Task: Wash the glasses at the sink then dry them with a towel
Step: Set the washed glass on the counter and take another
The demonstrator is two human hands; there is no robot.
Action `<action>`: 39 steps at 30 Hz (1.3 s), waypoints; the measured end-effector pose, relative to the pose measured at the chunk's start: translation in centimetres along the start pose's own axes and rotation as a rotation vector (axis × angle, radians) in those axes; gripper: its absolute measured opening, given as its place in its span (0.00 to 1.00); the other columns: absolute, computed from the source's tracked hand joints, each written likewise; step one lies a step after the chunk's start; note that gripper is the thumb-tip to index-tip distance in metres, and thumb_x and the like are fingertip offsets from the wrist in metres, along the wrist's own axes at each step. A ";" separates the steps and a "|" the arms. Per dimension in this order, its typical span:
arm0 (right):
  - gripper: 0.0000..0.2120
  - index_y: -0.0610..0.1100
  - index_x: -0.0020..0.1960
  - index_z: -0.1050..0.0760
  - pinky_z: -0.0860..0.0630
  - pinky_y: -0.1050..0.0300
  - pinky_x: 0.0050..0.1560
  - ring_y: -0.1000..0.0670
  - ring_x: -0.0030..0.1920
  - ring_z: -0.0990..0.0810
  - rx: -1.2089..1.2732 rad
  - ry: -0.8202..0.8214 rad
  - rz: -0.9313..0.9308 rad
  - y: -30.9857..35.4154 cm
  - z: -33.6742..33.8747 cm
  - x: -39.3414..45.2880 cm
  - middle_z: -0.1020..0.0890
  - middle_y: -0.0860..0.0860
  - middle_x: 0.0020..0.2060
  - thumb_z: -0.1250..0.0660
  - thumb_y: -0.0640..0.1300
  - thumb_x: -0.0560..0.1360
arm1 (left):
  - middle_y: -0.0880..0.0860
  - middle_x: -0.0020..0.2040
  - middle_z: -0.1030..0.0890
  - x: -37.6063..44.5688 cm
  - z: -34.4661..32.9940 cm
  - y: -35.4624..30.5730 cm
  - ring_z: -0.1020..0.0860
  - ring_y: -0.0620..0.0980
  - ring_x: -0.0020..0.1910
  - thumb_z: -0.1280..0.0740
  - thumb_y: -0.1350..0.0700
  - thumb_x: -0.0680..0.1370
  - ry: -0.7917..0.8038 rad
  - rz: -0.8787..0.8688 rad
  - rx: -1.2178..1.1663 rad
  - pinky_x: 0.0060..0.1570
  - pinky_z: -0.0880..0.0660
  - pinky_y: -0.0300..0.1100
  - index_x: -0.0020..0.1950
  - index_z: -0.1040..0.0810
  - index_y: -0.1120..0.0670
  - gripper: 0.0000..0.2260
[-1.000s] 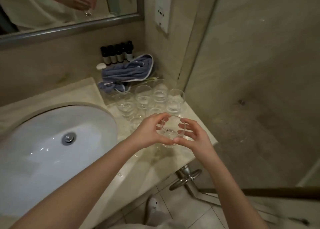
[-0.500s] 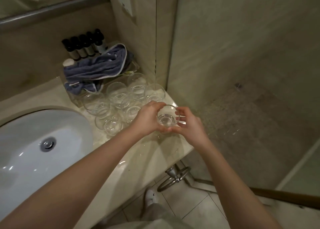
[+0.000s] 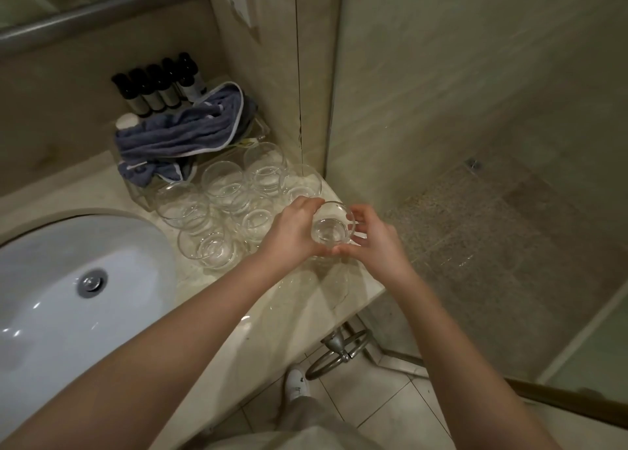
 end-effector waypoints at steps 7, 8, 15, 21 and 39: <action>0.34 0.42 0.66 0.31 0.22 0.49 0.57 0.47 0.54 0.20 -0.083 0.004 0.014 0.2 0.0 -0.2 0.21 0.47 0.56 0.20 0.39 0.64 | 0.57 0.65 0.27 -0.5 -0.1 -0.2 0.26 0.56 0.63 0.20 0.50 0.65 0.014 0.026 0.035 0.59 0.31 0.45 0.72 0.32 0.58 0.40; 0.34 0.42 0.66 0.31 0.23 0.49 0.57 0.46 0.53 0.20 -0.114 0.008 0.017 0.5 0.0 -0.2 0.21 0.46 0.56 0.20 0.39 0.64 | 0.58 0.65 0.27 -0.5 -0.1 -0.2 0.26 0.57 0.63 0.19 0.49 0.64 0.015 0.041 0.037 0.59 0.31 0.45 0.71 0.32 0.59 0.40; 0.34 0.39 0.68 0.32 0.34 0.60 0.50 0.44 0.59 0.25 -0.446 -0.007 0.060 1.9 0.1 -1.0 0.24 0.44 0.60 0.22 0.44 0.67 | 0.58 0.63 0.26 -2.0 0.9 0.8 0.26 0.57 0.61 0.19 0.51 0.65 0.045 0.108 0.068 0.57 0.29 0.45 0.71 0.31 0.60 0.39; 0.33 0.41 0.71 0.33 0.39 0.61 0.63 0.44 0.68 0.32 -0.591 0.047 0.256 5.7 -1.5 -2.4 0.27 0.44 0.67 0.24 0.43 0.69 | 0.57 0.59 0.22 -4.6 3.7 2.5 0.24 0.56 0.58 0.23 0.49 0.70 0.039 0.104 0.079 0.55 0.27 0.45 0.65 0.25 0.59 0.28; 0.33 0.45 0.72 0.34 0.31 0.54 0.59 0.44 0.63 0.27 -1.049 0.716 0.734 26.0 -33.3 -6.5 0.25 0.46 0.64 0.24 0.43 0.70 | 0.53 0.63 0.24 -30.9 24.3 25.7 0.25 0.54 0.60 0.24 0.52 0.71 -0.098 0.655 0.270 0.53 0.26 0.46 0.67 0.27 0.53 0.27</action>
Point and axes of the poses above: each hand's wrist, its own x-axis towards the middle knuckle, its own z-axis out of the back of the hand, y = z × x, the point moved 1 cm from there along x, towards the middle knuckle
